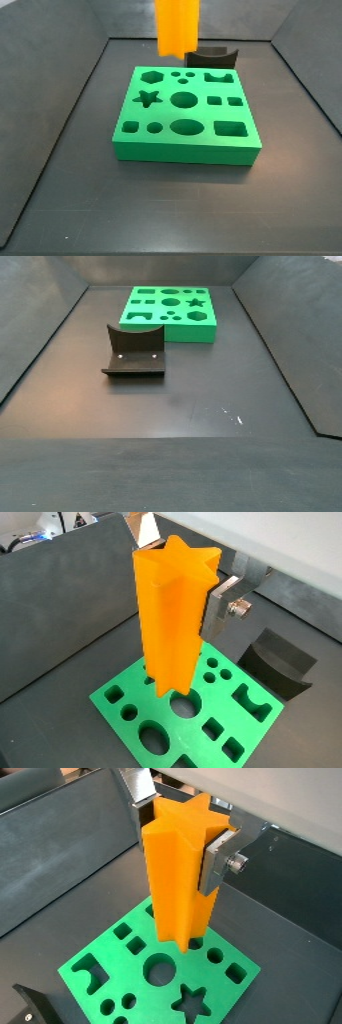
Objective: Insert the star object.
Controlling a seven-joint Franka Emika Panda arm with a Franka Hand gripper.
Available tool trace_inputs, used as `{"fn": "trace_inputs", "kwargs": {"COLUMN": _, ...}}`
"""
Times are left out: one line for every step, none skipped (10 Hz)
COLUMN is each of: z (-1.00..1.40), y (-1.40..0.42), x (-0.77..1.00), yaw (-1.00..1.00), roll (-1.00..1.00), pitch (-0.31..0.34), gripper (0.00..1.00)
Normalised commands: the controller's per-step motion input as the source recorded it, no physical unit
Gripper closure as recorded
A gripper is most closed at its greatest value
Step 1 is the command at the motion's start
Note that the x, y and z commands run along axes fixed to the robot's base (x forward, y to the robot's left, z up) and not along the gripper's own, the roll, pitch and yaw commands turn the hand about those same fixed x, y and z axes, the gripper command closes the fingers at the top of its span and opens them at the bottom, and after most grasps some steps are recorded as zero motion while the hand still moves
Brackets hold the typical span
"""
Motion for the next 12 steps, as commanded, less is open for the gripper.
{"fn": "trace_inputs", "kwargs": {"z": -0.47, "y": 0.0, "x": -0.16, "yaw": -0.23, "roll": 0.02, "pitch": -0.079, "gripper": 1.0}}
{"fn": "trace_inputs", "kwargs": {"z": -0.7, "y": 0.1, "x": -0.26, "yaw": -0.24, "roll": 0.03, "pitch": -0.114, "gripper": 1.0}}
{"fn": "trace_inputs", "kwargs": {"z": -0.79, "y": 0.19, "x": -0.43, "yaw": -0.26, "roll": -0.02, "pitch": -0.206, "gripper": 1.0}}
{"fn": "trace_inputs", "kwargs": {"z": -0.71, "y": 0.22, "x": -0.37, "yaw": -0.2, "roll": -0.07, "pitch": -0.243, "gripper": 1.0}}
{"fn": "trace_inputs", "kwargs": {"z": -0.73, "y": 0.2, "x": -0.29, "yaw": -0.21, "roll": -0.07, "pitch": -0.191, "gripper": 1.0}}
{"fn": "trace_inputs", "kwargs": {"z": -0.63, "y": 0.11, "x": -0.26, "yaw": -0.26, "roll": -0.03, "pitch": -0.134, "gripper": 1.0}}
{"fn": "trace_inputs", "kwargs": {"z": -0.55, "y": 0.11, "x": -0.19, "yaw": -0.31, "roll": 0.0, "pitch": -0.047, "gripper": 1.0}}
{"fn": "trace_inputs", "kwargs": {"z": -0.37, "y": 0.07, "x": -0.05, "yaw": -0.28, "roll": 0.0, "pitch": 0.0, "gripper": 1.0}}
{"fn": "trace_inputs", "kwargs": {"z": -0.29, "y": 0.05, "x": -0.06, "yaw": -0.23, "roll": 0.0, "pitch": 0.0, "gripper": 1.0}}
{"fn": "trace_inputs", "kwargs": {"z": -0.24, "y": 0.07, "x": -0.02, "yaw": -0.23, "roll": 0.0, "pitch": 0.017, "gripper": 1.0}}
{"fn": "trace_inputs", "kwargs": {"z": -0.25, "y": 0.09, "x": -0.03, "yaw": -0.23, "roll": 0.0, "pitch": 0.024, "gripper": 1.0}}
{"fn": "trace_inputs", "kwargs": {"z": -0.26, "y": 0.1, "x": -0.04, "yaw": -0.21, "roll": 0.02, "pitch": 0.036, "gripper": 1.0}}
